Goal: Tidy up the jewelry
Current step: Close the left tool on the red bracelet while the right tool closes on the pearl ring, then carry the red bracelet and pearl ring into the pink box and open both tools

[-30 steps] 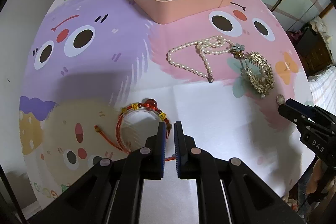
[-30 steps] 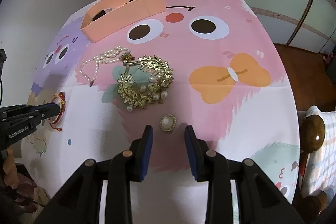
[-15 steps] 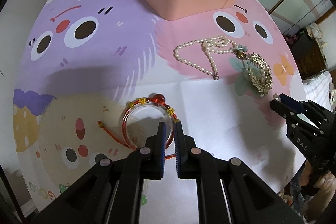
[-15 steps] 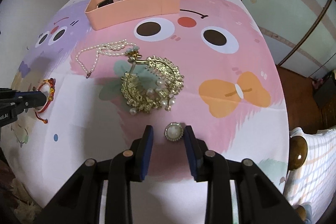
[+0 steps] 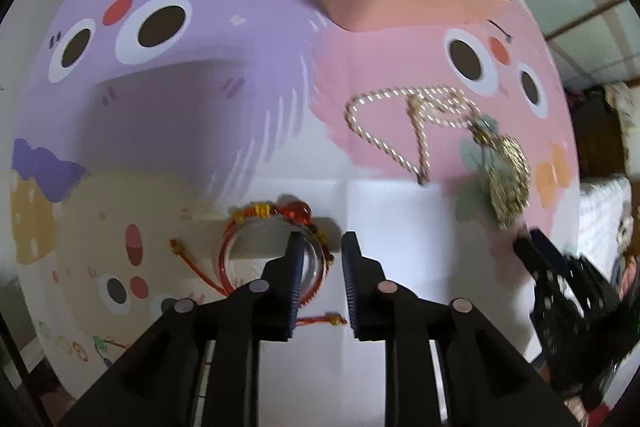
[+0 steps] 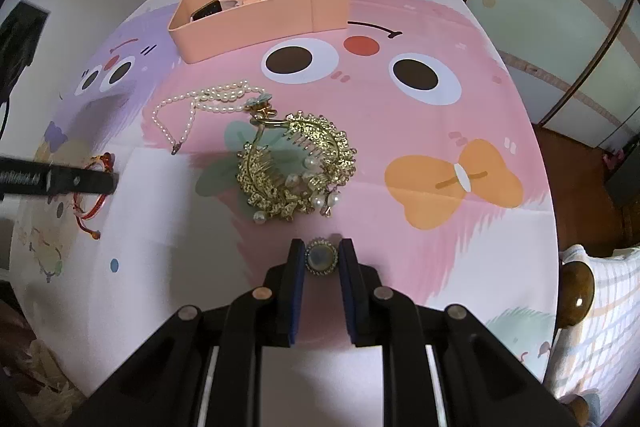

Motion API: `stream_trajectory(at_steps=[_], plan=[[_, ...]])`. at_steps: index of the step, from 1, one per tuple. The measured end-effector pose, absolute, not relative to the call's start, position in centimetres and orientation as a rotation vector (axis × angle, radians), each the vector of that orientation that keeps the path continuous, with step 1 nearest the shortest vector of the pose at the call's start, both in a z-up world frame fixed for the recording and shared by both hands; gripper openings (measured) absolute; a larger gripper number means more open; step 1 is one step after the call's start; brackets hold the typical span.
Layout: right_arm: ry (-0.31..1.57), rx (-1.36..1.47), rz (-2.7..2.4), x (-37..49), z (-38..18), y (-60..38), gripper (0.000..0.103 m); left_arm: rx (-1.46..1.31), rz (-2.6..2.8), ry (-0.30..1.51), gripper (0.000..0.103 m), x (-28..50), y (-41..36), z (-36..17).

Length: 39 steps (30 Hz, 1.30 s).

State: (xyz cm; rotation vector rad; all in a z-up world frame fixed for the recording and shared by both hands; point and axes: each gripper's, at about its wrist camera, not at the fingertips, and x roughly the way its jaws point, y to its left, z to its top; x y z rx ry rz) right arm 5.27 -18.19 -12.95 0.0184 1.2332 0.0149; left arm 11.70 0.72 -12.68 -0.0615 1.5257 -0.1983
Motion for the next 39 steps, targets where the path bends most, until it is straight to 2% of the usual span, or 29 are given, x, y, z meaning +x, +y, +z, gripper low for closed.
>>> stream_trajectory(at_steps=[6, 9, 22, 27, 39], plan=[[1.226, 0.054, 0.027, 5.1, -12.7, -18.8, 0.017, -0.069, -0.092, 1.562, 0.019, 12.7, 0.3, -13.2], [1.216, 0.065, 0.037, 5.1, -12.4, -18.9, 0.017, -0.084, -0.049, 1.569, 0.023, 13.3, 0.3, -13.0], [1.207, 0.086, 0.060, 4.9, -12.3, -19.0, 0.017, -0.116, 0.043, 1.536, 0.023, 13.5, 0.6, -12.9], [1.205, 0.094, 0.065, 4.9, -12.2, -19.2, 0.017, -0.126, 0.034, 1.508, 0.010, 12.8, 1.6, -12.7], [1.183, 0.087, 0.080, 4.9, -11.0, -18.7, 0.017, -0.146, -0.025, 1.491, 0.009, 11.9, 3.2, -11.0]])
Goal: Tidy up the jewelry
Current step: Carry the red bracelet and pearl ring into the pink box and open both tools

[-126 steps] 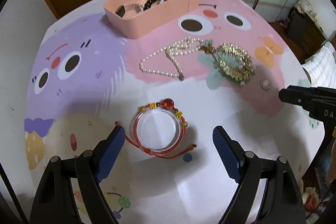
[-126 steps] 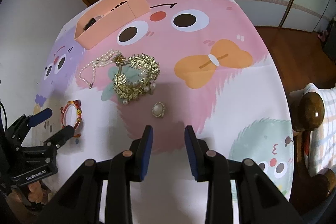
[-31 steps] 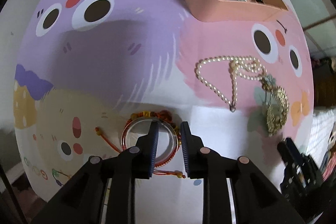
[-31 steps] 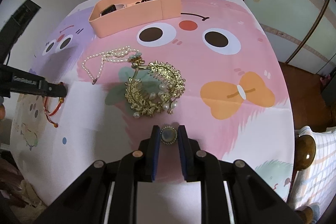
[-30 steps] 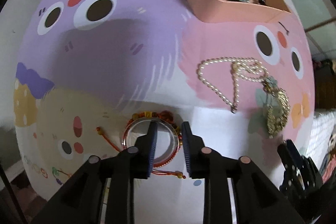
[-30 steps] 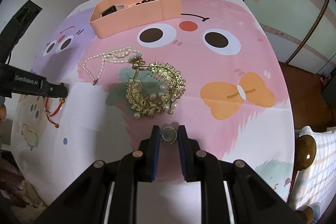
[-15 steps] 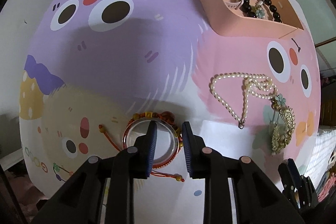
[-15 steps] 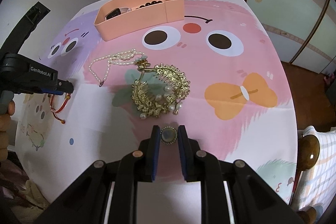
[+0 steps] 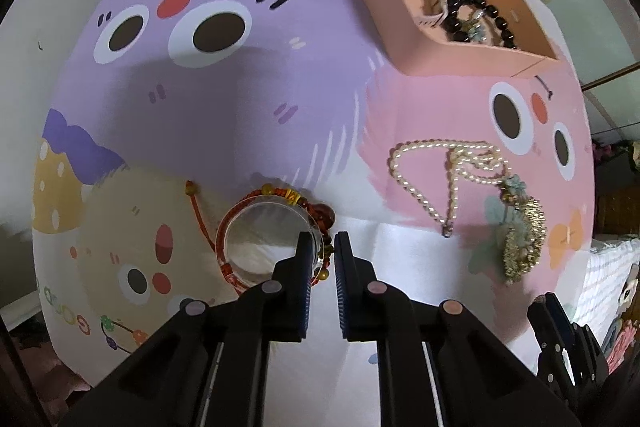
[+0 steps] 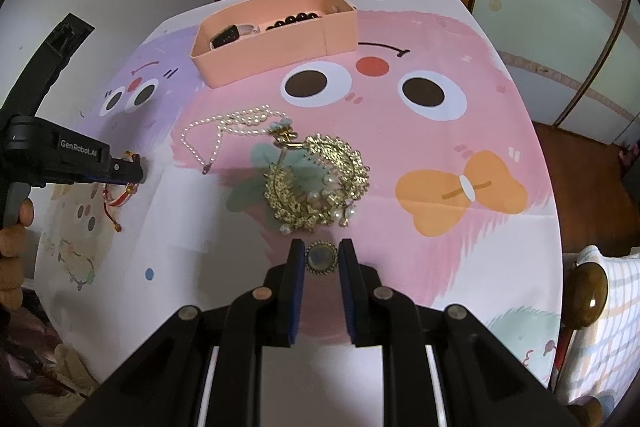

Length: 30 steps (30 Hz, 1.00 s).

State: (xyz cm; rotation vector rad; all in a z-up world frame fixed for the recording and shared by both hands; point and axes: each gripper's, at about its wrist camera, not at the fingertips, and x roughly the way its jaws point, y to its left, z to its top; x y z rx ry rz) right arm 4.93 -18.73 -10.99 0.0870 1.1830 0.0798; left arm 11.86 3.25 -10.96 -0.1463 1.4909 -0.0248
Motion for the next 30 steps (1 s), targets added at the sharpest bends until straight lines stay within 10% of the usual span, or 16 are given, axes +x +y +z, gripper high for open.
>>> stream_trajectory(at_steps=[22, 30], plan=[[0.986, 0.137, 0.225, 15.6, 1.8, -17.0, 0.017, -0.035, -0.199, 1.259, 0.009, 17.6, 0.5, 3.6], [1.035, 0.207, 0.215, 23.1, -0.2, -17.2, 0.017, -0.055, -0.259, 1.238, 0.009, 23.4, -2.2, 1.3]])
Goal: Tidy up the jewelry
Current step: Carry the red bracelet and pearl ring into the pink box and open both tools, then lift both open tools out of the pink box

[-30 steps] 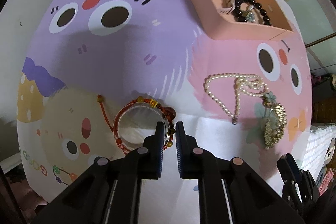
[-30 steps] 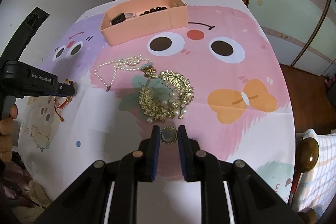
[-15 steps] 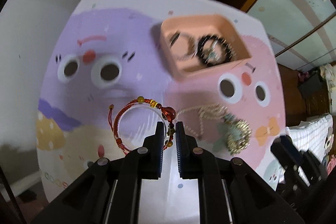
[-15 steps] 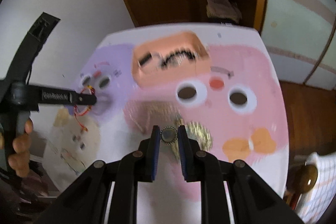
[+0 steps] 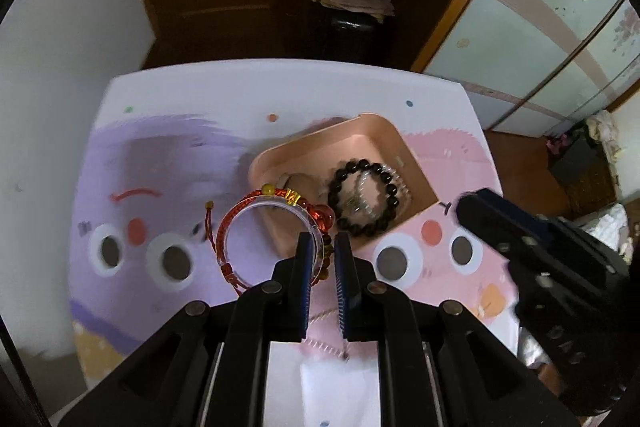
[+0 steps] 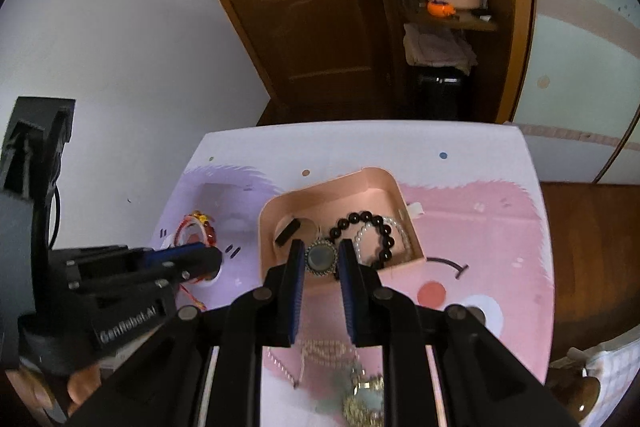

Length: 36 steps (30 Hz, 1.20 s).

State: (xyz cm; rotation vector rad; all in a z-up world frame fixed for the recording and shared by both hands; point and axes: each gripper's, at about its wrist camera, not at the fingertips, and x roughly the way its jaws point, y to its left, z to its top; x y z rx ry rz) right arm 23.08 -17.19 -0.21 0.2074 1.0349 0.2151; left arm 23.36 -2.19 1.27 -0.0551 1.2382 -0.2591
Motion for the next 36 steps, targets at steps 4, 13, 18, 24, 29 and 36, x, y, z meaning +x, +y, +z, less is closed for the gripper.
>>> stream_trajectory(at_steps=[4, 13, 18, 24, 29, 36], plan=[[1.112, 0.219, 0.191, 25.8, -3.4, -17.0, 0.017, -0.065, -0.285, 1.246, 0.009, 25.7, -3.3, -1.0], [1.213, 0.275, 0.157, 28.5, -8.8, -17.8, 0.017, -0.026, -0.303, 1.255, 0.009, 28.5, -5.6, -4.4], [1.239, 0.301, 0.150, 29.1, -10.2, -18.3, 0.017, -0.050, -0.299, 1.275, 0.009, 29.3, -5.6, -5.9], [1.256, 0.352, 0.164, 29.2, -10.5, -18.8, 0.017, -0.087, -0.296, 1.284, 0.016, 29.5, -4.3, -6.1], [1.250, 0.409, 0.189, 28.7, -9.5, -19.5, 0.018, -0.095, -0.291, 1.264, 0.032, 28.7, -3.3, -5.0], [1.185, 0.394, 0.219, 27.1, -5.8, -19.2, 0.018, -0.093, -0.278, 1.198, 0.055, 26.4, -1.9, -2.6]])
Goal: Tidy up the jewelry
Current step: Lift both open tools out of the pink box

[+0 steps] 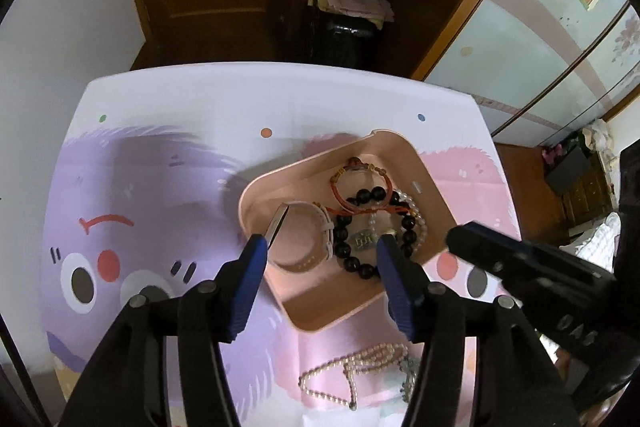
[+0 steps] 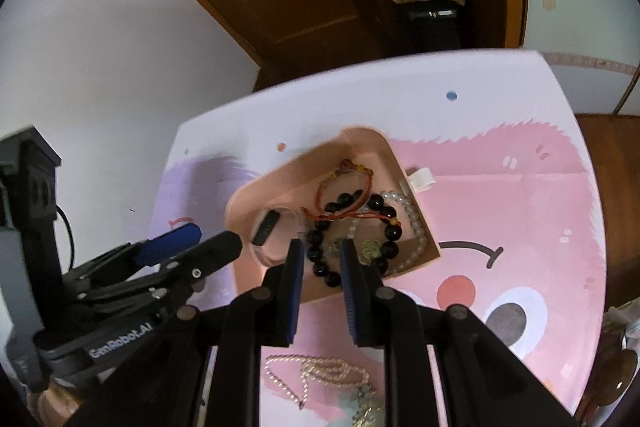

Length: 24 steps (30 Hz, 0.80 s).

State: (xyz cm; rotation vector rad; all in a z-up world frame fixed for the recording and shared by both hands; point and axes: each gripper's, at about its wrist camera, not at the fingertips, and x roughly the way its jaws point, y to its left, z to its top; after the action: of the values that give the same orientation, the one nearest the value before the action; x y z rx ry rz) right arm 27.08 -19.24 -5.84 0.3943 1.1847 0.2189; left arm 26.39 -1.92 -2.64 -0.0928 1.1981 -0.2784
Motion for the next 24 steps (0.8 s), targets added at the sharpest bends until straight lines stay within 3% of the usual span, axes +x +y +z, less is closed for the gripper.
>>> stream_trajectory(at_steps=[4, 11, 24], plan=[[1.143, 0.379, 0.229, 25.9, -3.4, -19.2, 0.018, -0.098, -0.274, 1.173, 0.056, 24.9, -1.2, -1.3], [1.087, 0.322, 0.223, 23.2, 0.0, -18.8, 0.018, -0.081, -0.251, 1.127, 0.067, 22.0, 0.2, 1.2], [1.093, 0.292, 0.228, 18.3, 1.5, -18.6, 0.018, -0.061, -0.276, 1.135, 0.071, 17.4, 1.3, 2.4]])
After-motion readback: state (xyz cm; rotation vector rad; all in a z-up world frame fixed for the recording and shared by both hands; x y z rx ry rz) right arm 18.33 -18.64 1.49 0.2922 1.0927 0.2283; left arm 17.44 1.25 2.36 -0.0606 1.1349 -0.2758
